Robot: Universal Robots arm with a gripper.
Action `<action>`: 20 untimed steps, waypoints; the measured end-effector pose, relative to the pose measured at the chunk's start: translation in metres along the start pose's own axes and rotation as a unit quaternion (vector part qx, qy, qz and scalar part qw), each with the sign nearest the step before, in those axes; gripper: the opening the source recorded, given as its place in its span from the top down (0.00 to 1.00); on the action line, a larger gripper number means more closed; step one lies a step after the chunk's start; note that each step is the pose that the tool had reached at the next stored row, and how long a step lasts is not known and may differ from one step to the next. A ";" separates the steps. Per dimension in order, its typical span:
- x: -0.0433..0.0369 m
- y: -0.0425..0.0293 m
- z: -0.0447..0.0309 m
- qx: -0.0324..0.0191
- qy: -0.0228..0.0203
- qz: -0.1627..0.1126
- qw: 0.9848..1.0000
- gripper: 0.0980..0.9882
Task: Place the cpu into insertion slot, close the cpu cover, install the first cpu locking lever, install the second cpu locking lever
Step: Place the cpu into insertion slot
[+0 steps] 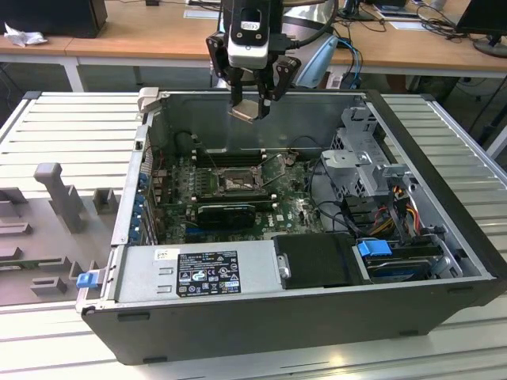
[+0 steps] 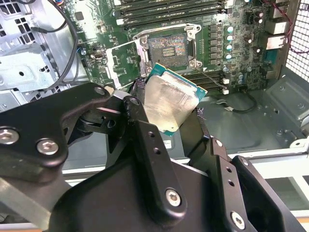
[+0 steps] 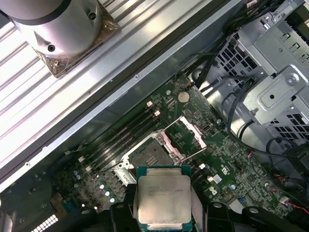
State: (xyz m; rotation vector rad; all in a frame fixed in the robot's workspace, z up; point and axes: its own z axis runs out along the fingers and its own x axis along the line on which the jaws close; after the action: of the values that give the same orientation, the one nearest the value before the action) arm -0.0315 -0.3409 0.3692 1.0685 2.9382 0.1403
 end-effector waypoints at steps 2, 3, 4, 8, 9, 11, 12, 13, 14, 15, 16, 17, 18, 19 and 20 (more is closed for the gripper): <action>0.0000 0.0000 0.0000 0.000 0.000 0.002 1.000 0.51; 0.0000 0.0000 0.0000 0.000 0.000 0.004 1.000 0.51; 0.0000 0.0000 0.0000 0.000 0.000 0.005 1.000 0.51; 0.0000 0.0000 0.0000 0.000 -0.001 0.009 1.000 0.51; 0.0000 0.0000 0.0000 0.000 -0.001 0.010 1.000 0.51; 0.0000 0.0000 0.0000 0.000 -0.001 0.012 1.000 0.51; 0.0000 0.0000 0.0000 0.000 -0.001 0.013 1.000 0.51; 0.0000 0.0000 0.0000 0.000 -0.001 0.016 1.000 0.51; 0.0000 0.0000 0.0000 0.000 -0.001 0.017 1.000 0.51; 0.0000 0.0000 0.0000 0.000 -0.002 0.018 1.000 0.51; 0.0000 0.0000 0.0001 0.000 -0.002 0.019 1.000 0.51; 0.0000 0.0000 0.0000 0.000 -0.002 0.020 1.000 0.51; 0.0000 0.0000 0.0000 0.000 -0.002 0.021 1.000 0.51; 0.0000 0.0000 0.0001 0.000 -0.002 0.022 1.000 0.51; 0.0000 0.0000 0.0001 0.000 -0.002 0.024 1.000 0.51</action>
State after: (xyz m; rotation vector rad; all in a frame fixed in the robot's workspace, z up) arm -0.0315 -0.3409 0.3691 1.1381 2.9096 0.1398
